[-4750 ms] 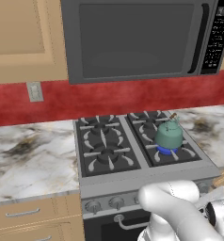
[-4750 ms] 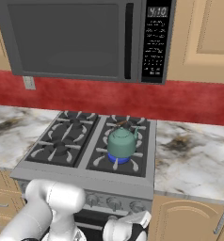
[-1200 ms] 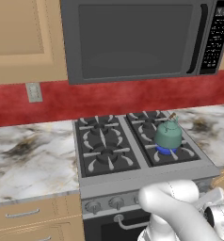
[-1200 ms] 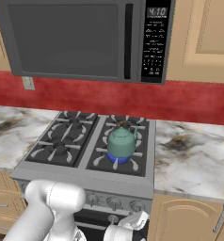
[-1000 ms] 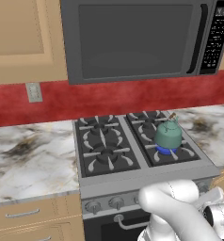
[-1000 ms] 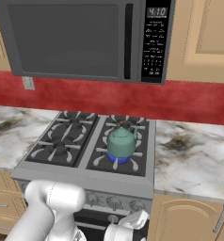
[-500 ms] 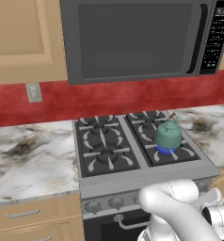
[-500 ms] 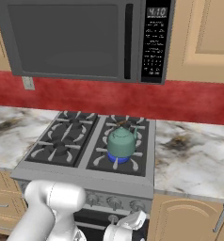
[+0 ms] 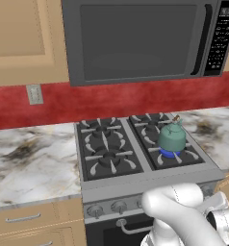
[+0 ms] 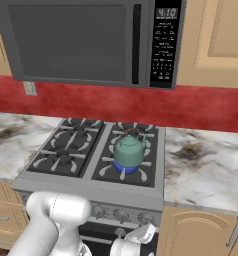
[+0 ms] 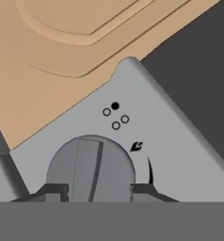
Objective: The kettle is done boiling. Turn off the stove, then wait for 300 timesteps before moving the kettle to the dining table.
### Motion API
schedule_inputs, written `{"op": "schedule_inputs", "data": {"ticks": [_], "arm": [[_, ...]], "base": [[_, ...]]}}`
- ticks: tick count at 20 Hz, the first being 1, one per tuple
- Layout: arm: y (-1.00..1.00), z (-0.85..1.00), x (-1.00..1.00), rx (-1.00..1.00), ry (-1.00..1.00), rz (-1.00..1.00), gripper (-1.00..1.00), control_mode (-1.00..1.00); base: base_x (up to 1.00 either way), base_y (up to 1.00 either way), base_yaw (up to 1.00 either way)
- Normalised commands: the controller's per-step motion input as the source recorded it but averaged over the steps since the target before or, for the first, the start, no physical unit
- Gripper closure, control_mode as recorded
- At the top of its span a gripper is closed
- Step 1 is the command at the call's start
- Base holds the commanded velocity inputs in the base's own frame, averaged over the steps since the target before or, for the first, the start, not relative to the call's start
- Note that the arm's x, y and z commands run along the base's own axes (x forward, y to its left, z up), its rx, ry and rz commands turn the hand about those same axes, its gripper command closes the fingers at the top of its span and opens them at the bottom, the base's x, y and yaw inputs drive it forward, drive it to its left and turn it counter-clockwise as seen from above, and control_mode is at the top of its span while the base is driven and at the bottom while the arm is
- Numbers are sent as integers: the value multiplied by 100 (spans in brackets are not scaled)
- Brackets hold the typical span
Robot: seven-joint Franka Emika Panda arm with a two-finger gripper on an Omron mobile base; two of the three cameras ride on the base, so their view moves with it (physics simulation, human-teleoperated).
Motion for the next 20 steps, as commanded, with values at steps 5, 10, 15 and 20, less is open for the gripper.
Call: {"op": "schedule_inputs", "data": {"ticks": [5,10,15,20], "arm": [[-1,0,0,1,0,0,100,-100],[-2,0,0,8,5,0,100,-100],[-4,0,0,16,6,0,100,-100],[-5,0,0,21,5,0,100,-100]], "base": [[0,0,0],[0,0,0],[0,0,0],[0,0,0]]}}
